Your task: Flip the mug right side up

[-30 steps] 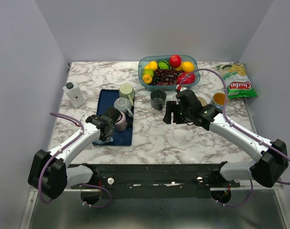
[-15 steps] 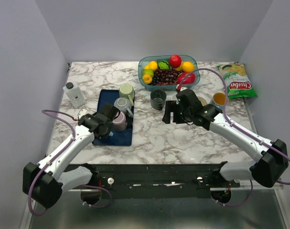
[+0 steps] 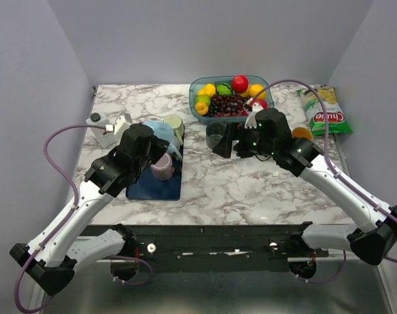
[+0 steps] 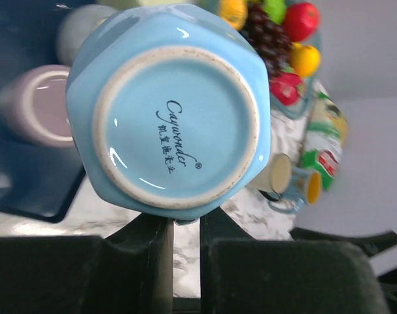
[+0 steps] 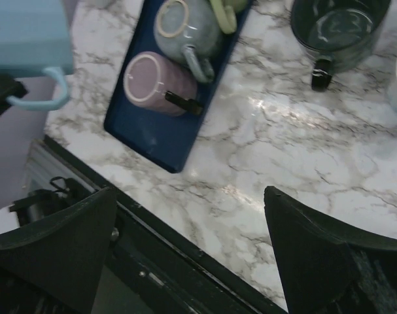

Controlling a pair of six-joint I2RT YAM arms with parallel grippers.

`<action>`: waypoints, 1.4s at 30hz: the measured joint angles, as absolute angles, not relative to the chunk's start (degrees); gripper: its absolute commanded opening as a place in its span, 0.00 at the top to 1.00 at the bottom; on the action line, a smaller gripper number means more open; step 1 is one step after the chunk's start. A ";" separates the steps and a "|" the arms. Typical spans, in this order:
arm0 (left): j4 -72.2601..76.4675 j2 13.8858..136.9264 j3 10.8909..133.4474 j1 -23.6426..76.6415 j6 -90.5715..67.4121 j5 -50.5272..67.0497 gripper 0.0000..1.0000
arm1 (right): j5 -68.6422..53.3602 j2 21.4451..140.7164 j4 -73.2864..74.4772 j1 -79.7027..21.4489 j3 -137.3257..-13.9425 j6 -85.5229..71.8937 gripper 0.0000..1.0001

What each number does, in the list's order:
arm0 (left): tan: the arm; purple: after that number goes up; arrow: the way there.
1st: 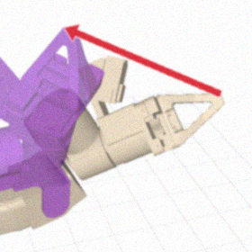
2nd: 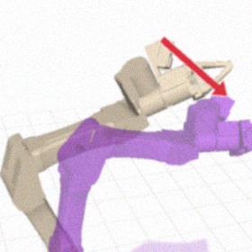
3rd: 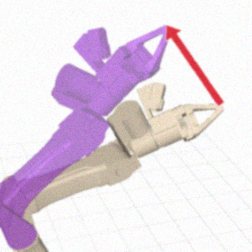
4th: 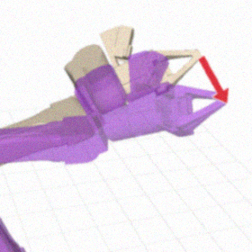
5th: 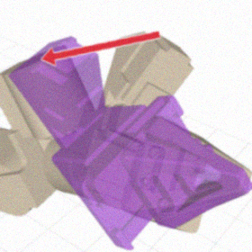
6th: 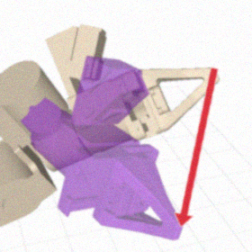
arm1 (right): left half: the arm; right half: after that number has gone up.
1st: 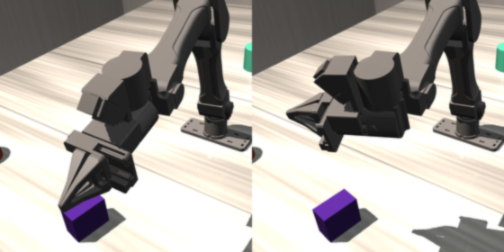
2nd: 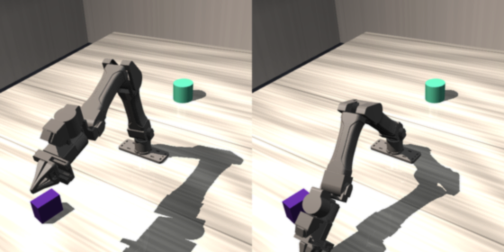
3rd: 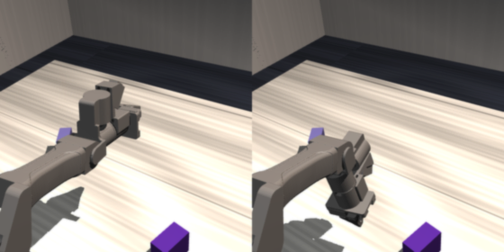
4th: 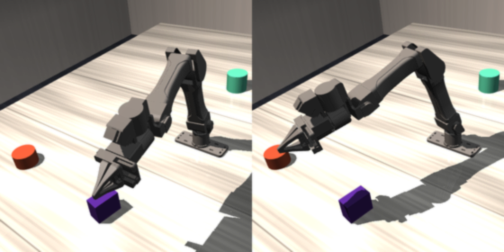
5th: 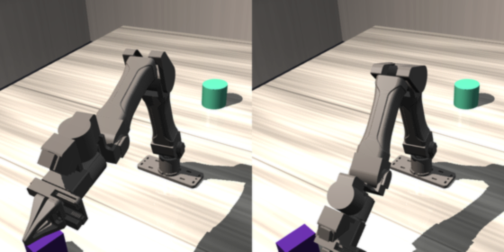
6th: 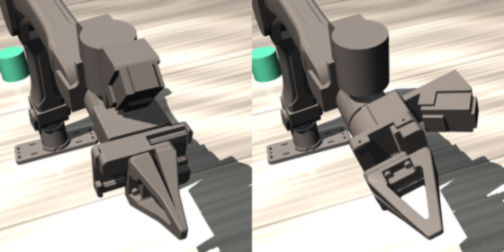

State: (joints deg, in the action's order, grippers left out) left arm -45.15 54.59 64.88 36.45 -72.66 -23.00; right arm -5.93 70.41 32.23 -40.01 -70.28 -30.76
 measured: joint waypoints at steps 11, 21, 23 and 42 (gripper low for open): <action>-17.85 64.55 72.58 36.51 -56.05 1.76 1.00 | -18.04 68.45 23.05 -39.94 -75.50 -34.57 0.04; -5.74 67.48 77.43 36.62 -52.47 18.11 1.00 | -19.16 59.07 15.70 -36.42 -75.24 -37.45 0.06; -3.53 67.96 78.48 36.62 -52.29 20.67 1.00 | -19.16 56.84 13.91 -35.31 -74.89 -37.82 0.06; 14.48 69.21 80.29 36.67 -59.24 33.74 1.00 | -31.83 59.33 -5.45 -29.50 -73.82 -47.07 0.30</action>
State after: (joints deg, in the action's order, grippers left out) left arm 14.48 69.21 80.29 36.67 -59.24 33.74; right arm -31.83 59.33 -5.45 -29.50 -73.82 -47.07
